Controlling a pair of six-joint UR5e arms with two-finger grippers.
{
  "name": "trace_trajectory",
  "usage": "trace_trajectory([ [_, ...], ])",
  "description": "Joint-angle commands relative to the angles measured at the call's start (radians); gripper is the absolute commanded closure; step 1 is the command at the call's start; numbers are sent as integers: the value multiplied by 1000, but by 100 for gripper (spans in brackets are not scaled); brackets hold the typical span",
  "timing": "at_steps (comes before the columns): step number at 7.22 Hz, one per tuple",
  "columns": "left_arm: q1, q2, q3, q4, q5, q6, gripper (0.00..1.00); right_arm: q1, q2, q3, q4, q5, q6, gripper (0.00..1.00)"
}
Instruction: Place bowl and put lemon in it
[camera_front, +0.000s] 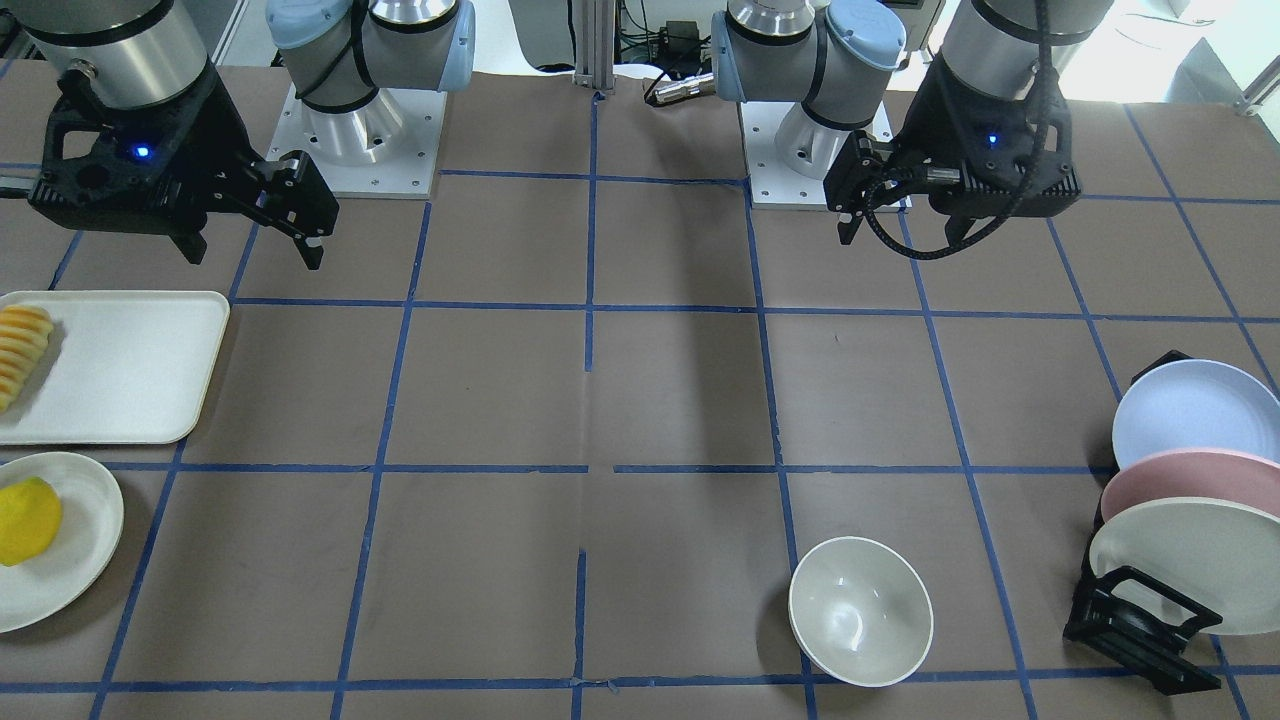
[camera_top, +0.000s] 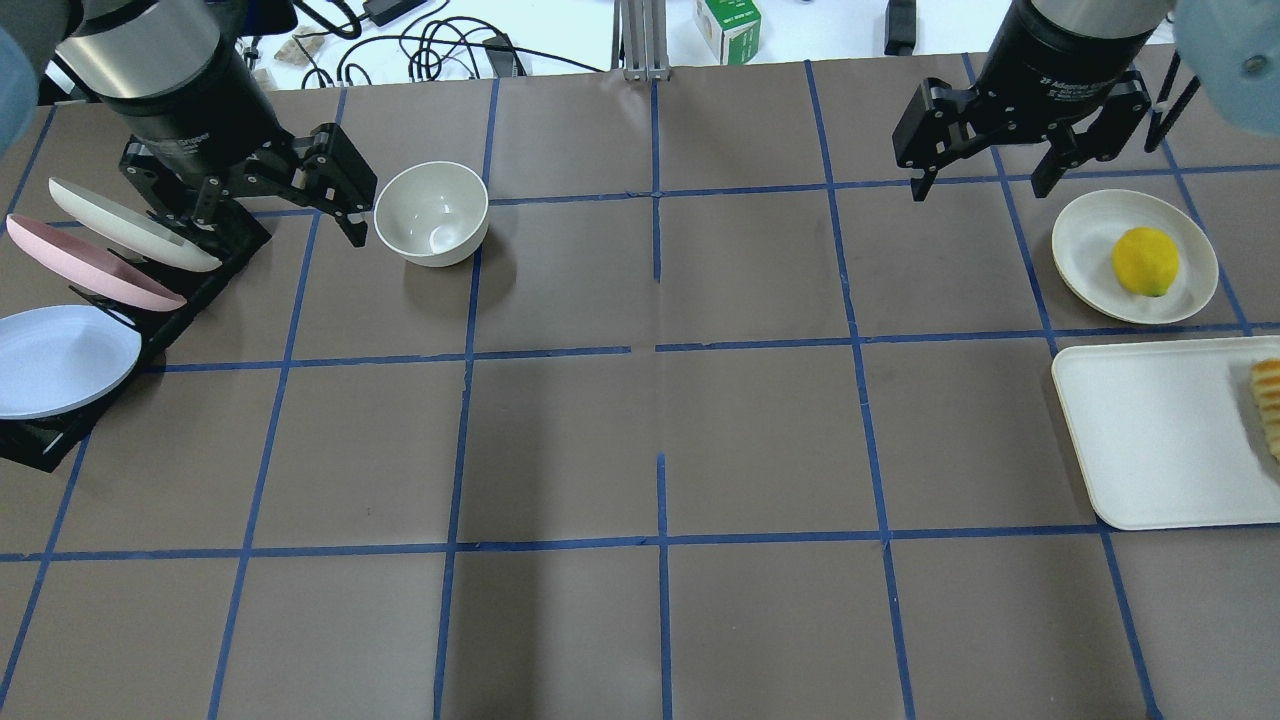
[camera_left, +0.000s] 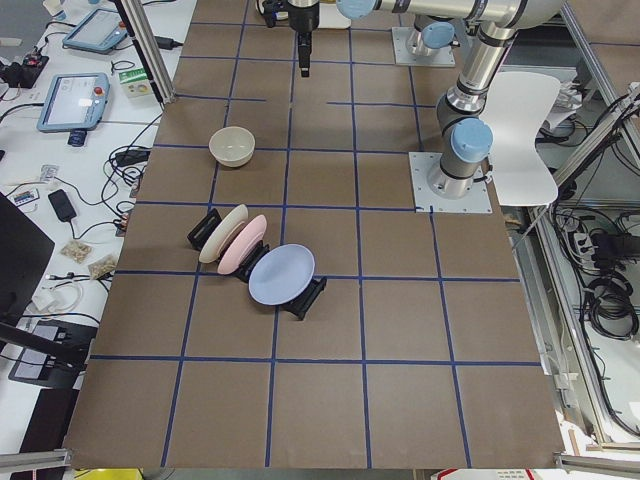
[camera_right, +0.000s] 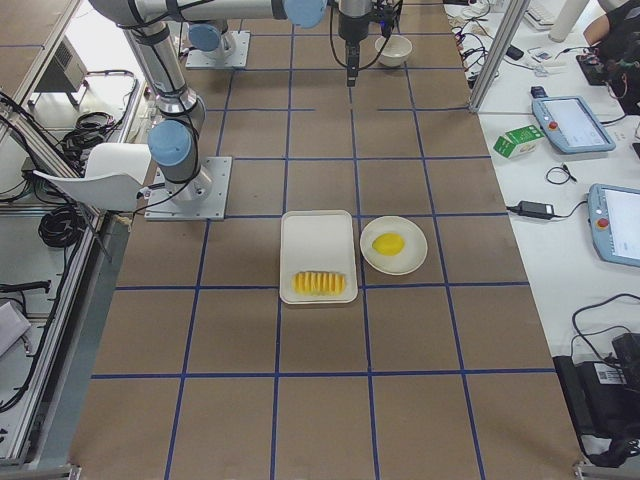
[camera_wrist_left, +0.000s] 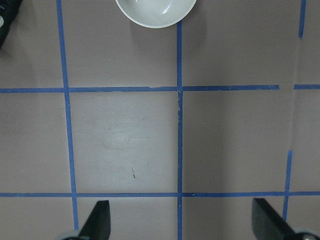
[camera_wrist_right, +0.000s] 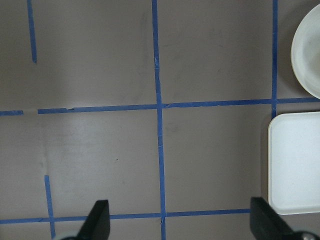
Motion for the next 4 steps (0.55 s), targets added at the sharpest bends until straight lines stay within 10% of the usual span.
trace_trajectory([
  [1,0,-2,-1,8,1,17,0,0,0,0,2,1,-1,0],
  [4,31,-105,-21,168,-13,142,0,0,0,0,2,-5,-1,0],
])
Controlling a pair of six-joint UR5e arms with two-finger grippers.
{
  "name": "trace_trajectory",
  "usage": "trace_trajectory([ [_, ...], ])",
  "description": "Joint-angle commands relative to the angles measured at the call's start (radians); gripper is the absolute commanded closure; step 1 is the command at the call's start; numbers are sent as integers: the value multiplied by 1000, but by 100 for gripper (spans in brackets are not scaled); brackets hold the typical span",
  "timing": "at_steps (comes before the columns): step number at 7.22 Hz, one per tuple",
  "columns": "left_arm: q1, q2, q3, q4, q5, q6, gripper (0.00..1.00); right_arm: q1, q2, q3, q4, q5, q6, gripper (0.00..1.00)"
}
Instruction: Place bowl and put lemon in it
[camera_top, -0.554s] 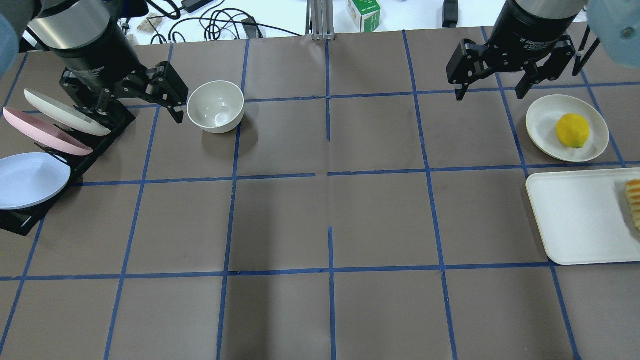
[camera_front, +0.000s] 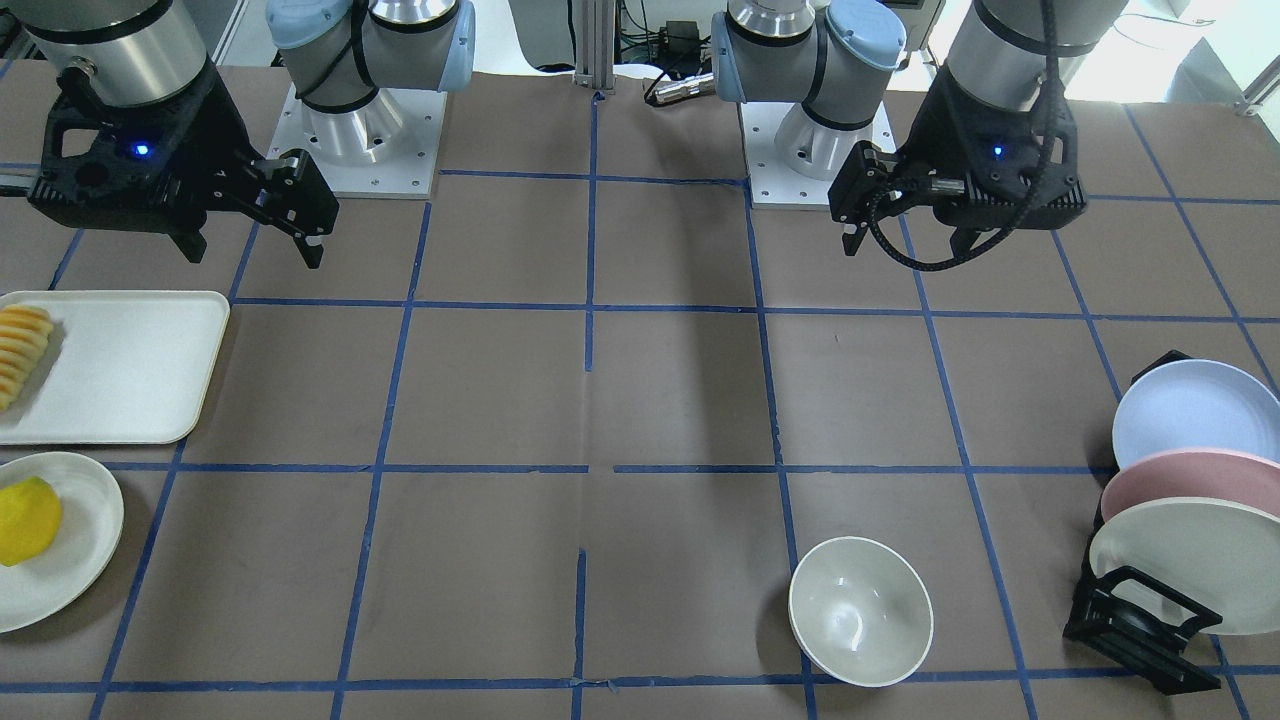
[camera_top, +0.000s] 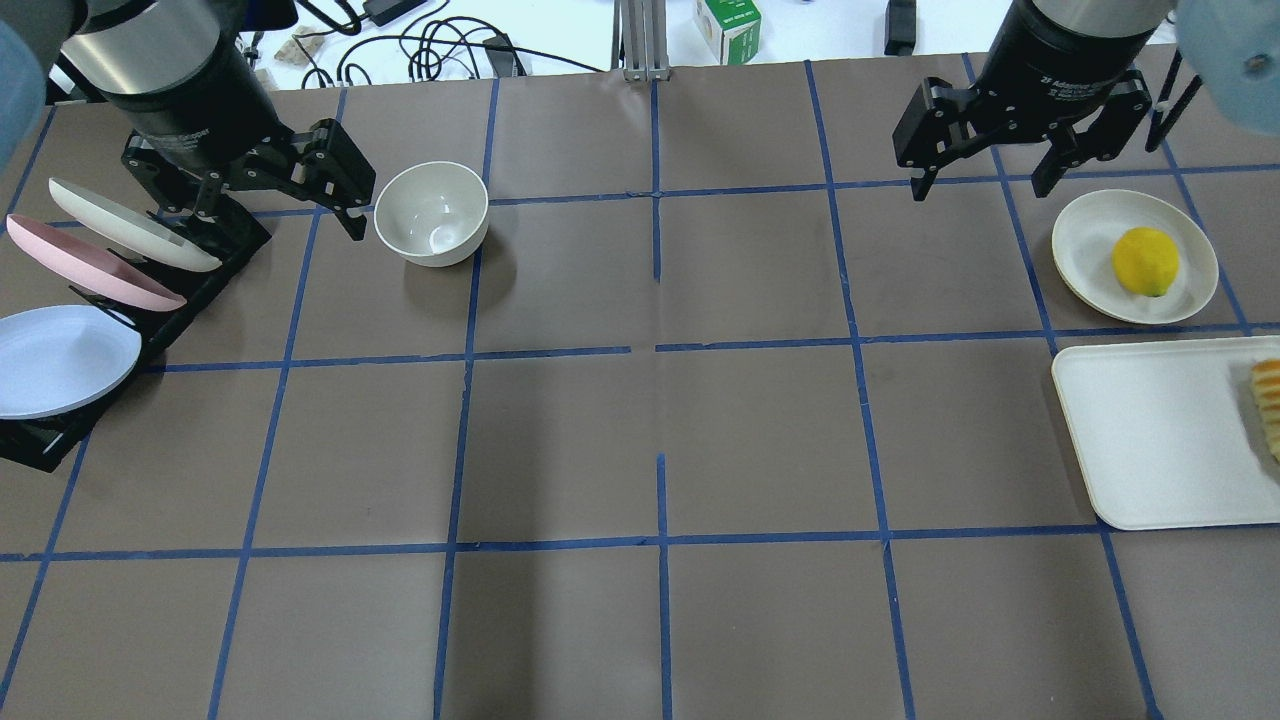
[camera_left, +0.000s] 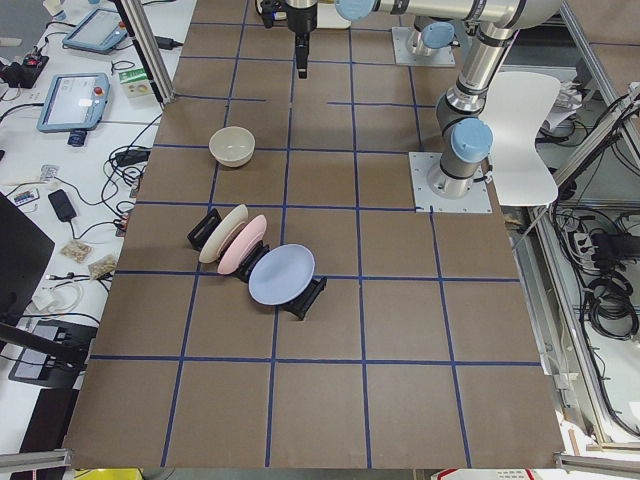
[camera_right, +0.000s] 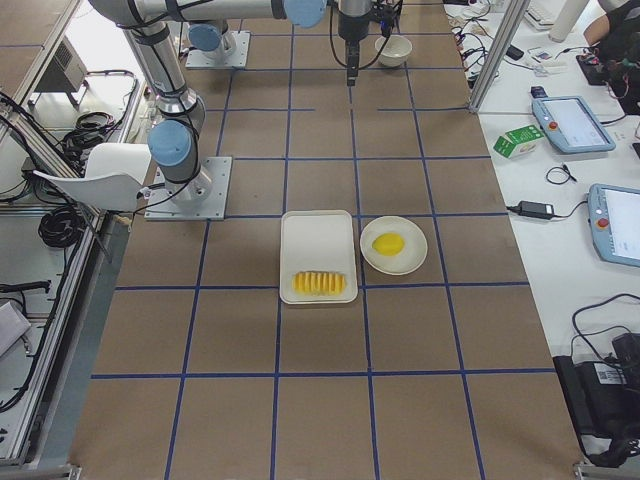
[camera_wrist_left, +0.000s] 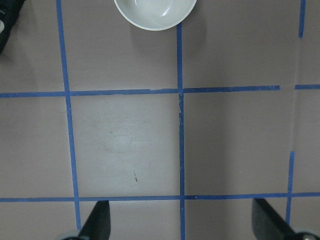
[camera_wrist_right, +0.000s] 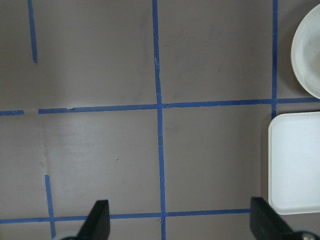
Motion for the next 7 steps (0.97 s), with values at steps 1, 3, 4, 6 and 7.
trace_trajectory([
  [1,24,-189,0,215,-12,75,0,-2,4,-2,-1,-3,-2,0],
  [3,80,-384,73,340,-18,92,0,-17,16,-10,-9,-18,-8,0],
  [4,123,-449,114,353,-111,95,0,-97,22,-11,-6,-32,-23,0],
  [6,124,-556,109,493,-129,95,0,-327,57,-16,-27,-24,-229,0],
  [7,124,-590,112,512,-124,118,0,-406,120,-31,-96,-32,-308,0],
])
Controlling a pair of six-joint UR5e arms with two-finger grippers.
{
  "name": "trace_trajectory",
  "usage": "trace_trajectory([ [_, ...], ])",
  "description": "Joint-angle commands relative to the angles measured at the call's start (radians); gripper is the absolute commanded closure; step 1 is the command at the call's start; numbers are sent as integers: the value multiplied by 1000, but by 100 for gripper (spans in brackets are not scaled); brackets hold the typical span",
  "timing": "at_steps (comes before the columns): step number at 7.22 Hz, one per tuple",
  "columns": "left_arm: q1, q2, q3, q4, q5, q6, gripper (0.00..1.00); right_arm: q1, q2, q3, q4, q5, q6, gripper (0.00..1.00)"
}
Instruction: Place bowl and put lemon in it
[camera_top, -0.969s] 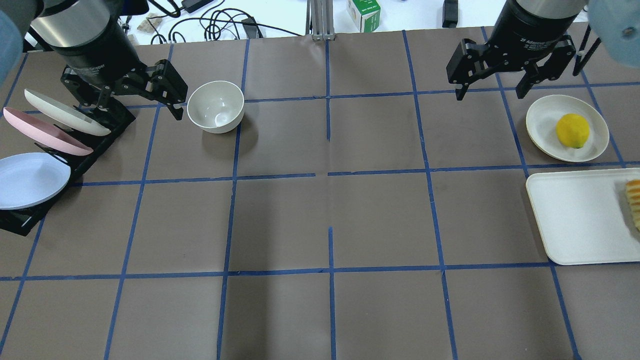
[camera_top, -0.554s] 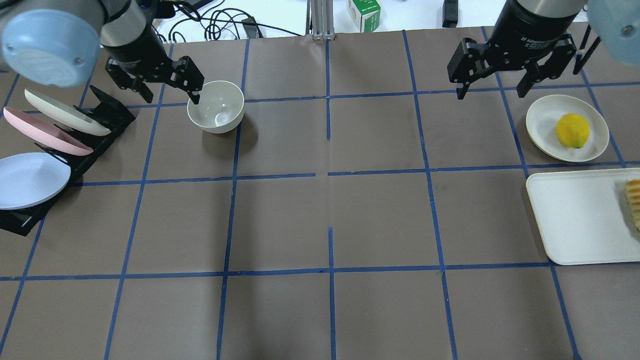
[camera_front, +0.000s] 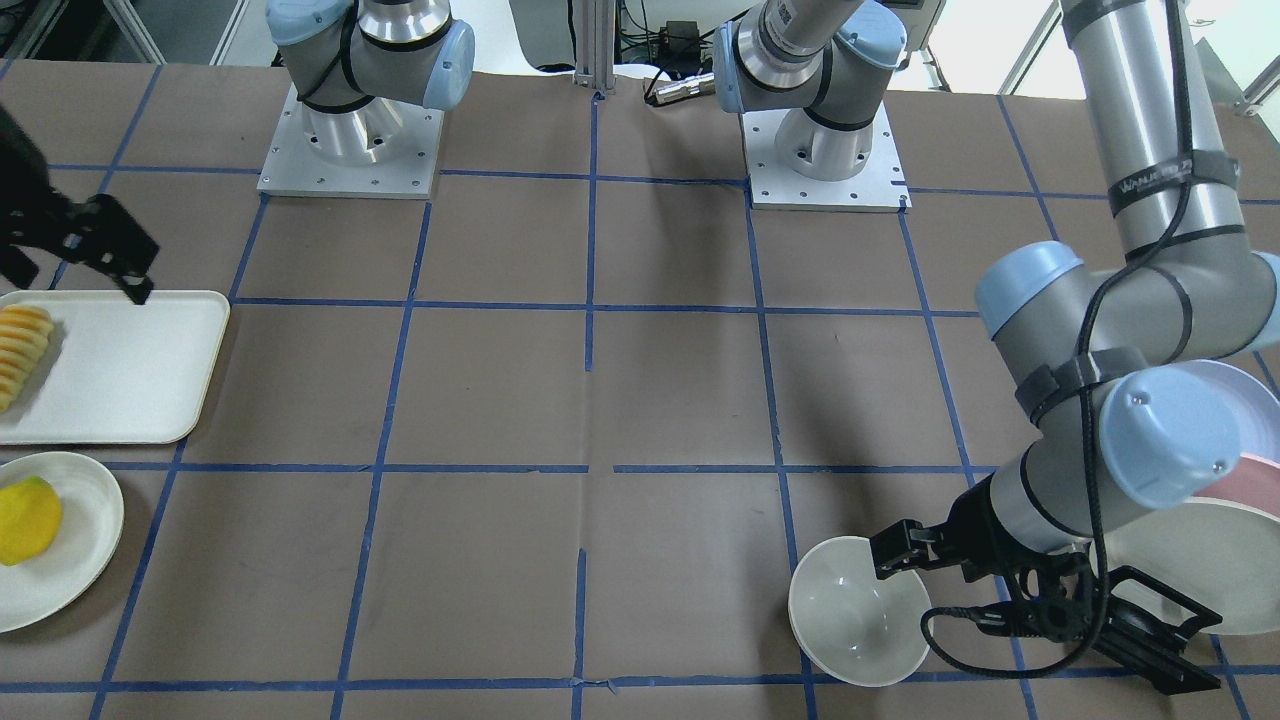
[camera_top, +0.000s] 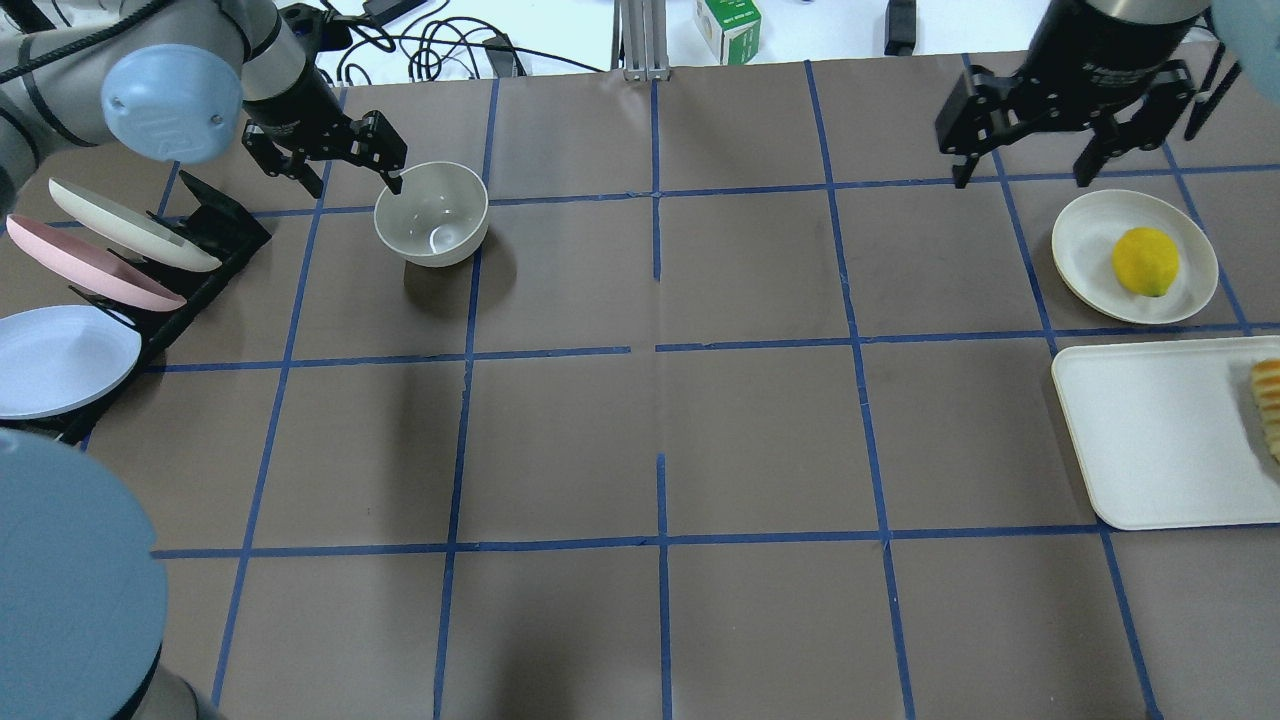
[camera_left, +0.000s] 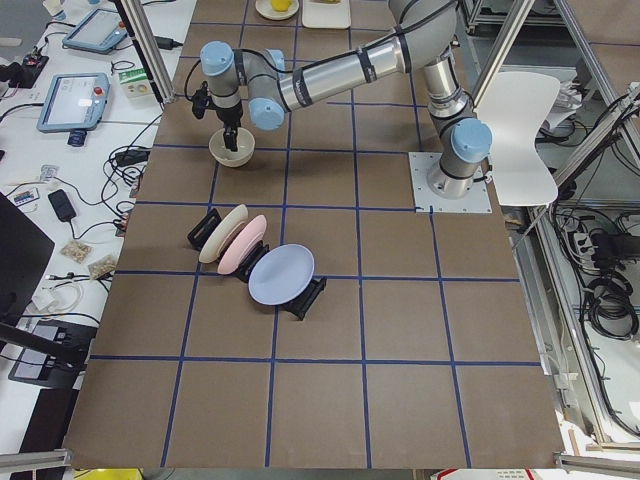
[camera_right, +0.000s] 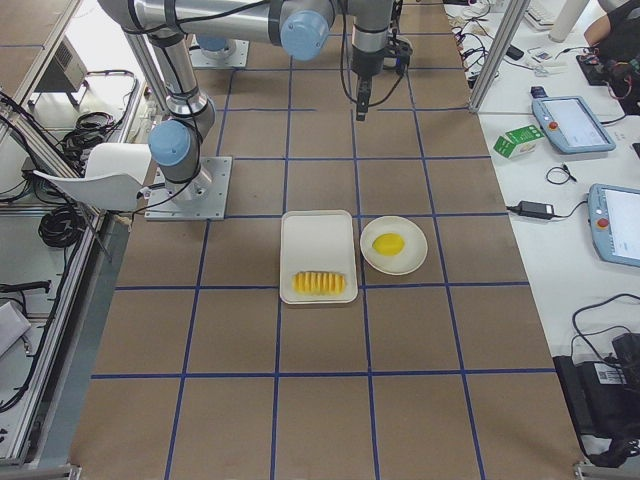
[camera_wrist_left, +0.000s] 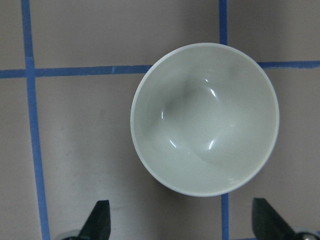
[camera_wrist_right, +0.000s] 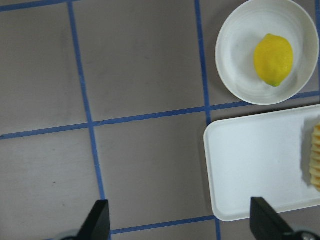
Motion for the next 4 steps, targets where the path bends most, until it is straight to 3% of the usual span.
trace_trajectory([
  [1,4,-82,-1,87,26,23,0,-171,115,-50,-84,2,-221,0],
  [3,7,-108,-2,112,48,29,3,-182,215,-127,-113,-4,-326,0],
  [4,5,-116,-1,110,43,26,16,-184,223,-125,-115,-4,-346,0],
])
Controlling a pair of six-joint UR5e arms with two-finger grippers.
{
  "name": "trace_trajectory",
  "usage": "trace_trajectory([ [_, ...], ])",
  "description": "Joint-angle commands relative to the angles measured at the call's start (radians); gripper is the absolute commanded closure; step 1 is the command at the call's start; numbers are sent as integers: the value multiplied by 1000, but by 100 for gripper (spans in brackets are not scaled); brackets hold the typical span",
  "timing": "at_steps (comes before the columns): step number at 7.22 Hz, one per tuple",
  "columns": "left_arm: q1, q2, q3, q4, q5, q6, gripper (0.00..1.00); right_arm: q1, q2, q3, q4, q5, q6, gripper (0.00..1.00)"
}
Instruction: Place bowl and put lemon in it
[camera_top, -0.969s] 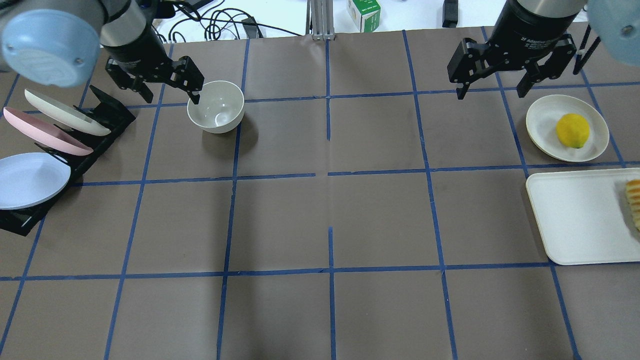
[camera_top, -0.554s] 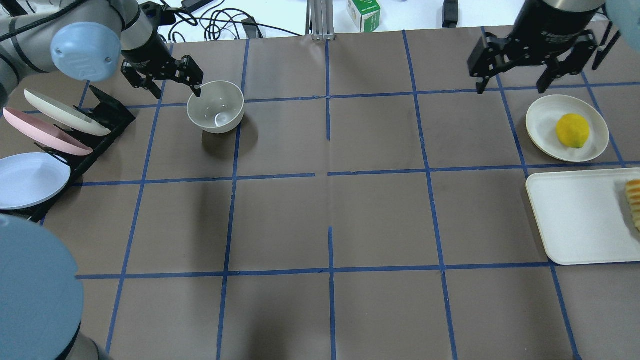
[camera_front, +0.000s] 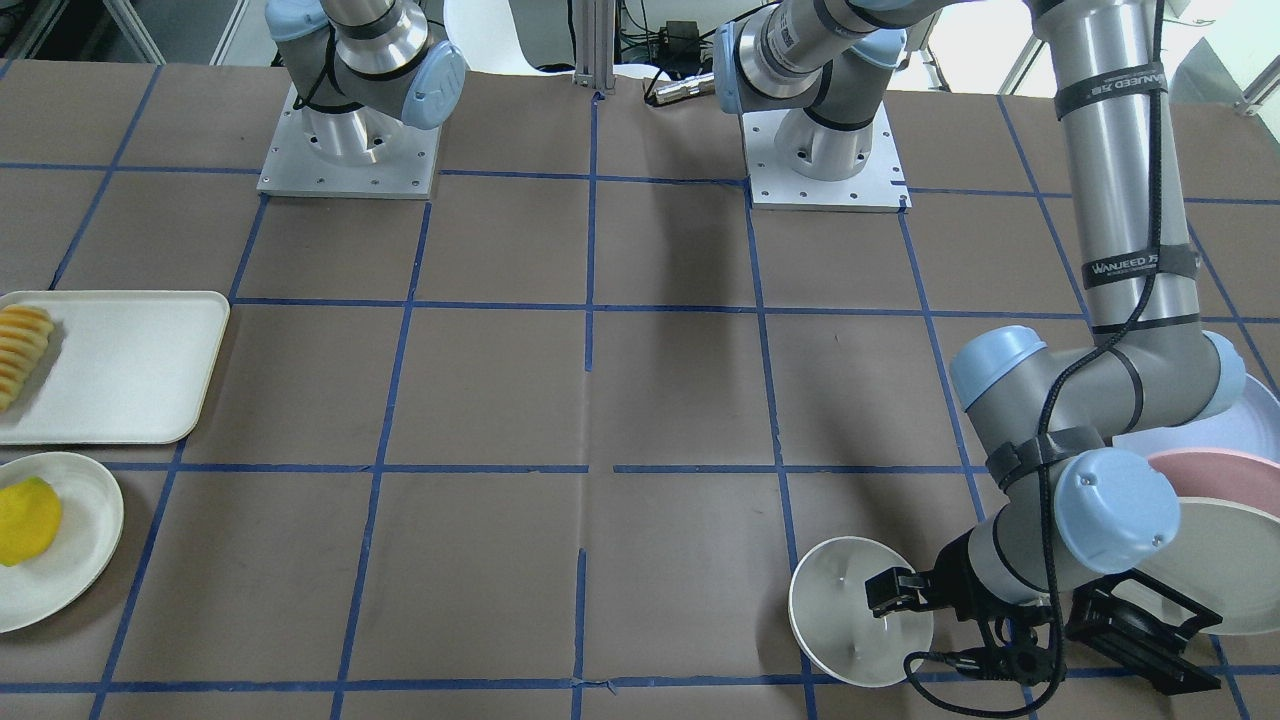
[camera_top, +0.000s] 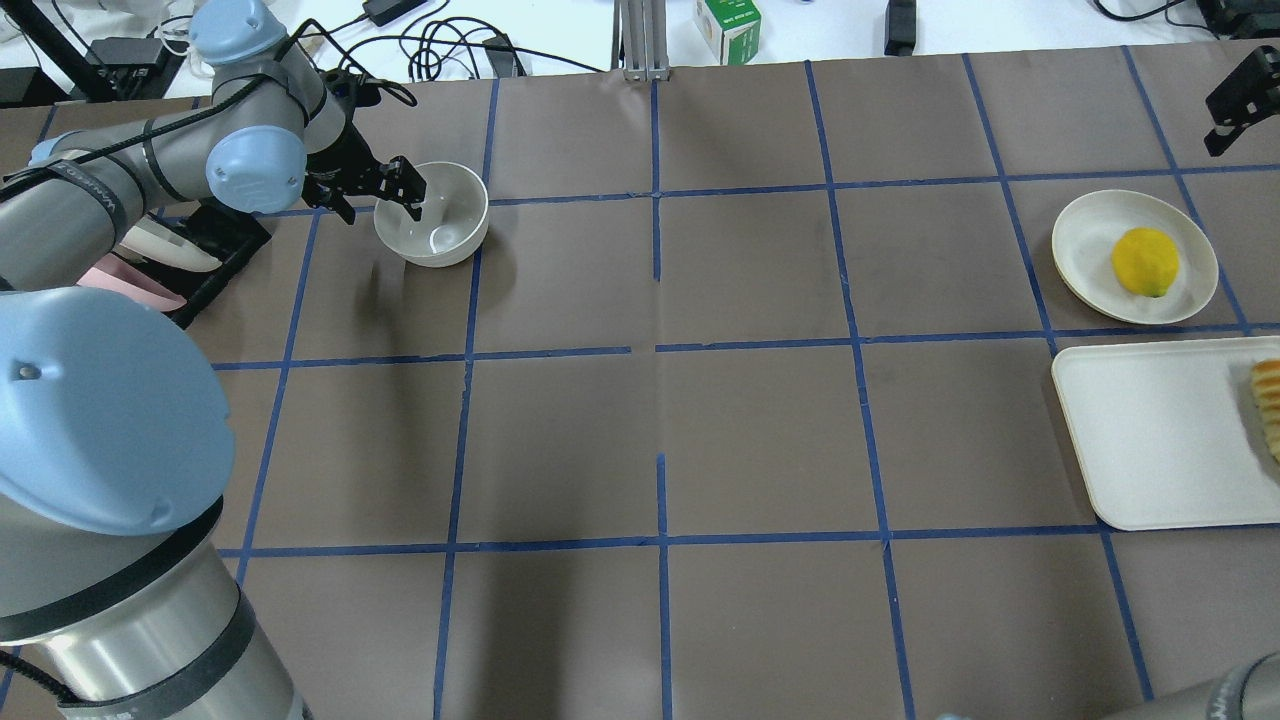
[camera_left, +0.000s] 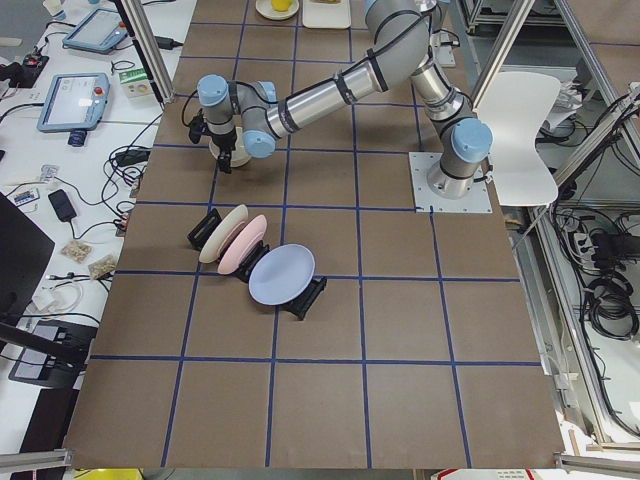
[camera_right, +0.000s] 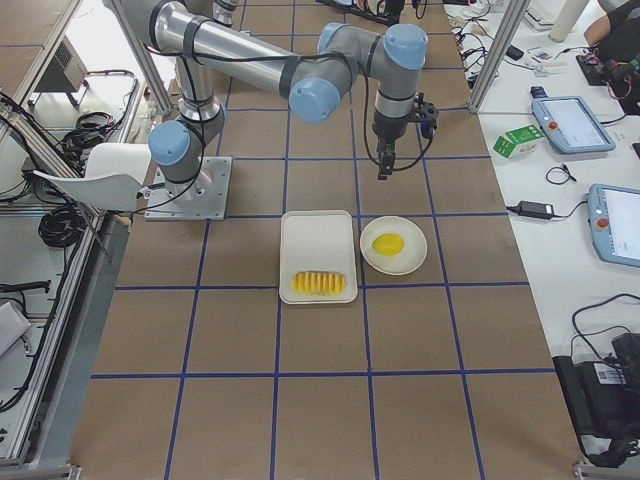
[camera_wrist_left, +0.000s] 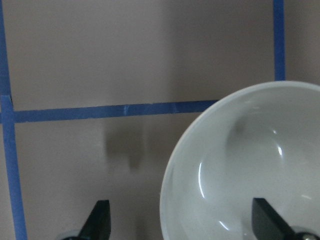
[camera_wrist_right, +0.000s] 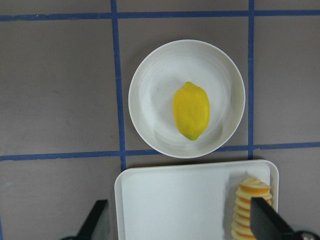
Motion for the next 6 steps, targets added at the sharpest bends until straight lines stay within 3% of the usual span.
trace_trajectory([
  [1,1,-13,2,1,5,-14,45,-5,45,-10,-17,11,-54,0],
  [4,3,-12,-1,-8,13,-31,100,-8,229,117,-340,11,-211,0],
  [6,3,-12,2,-10,10,-53,100,-28,301,154,-407,14,-215,0],
])
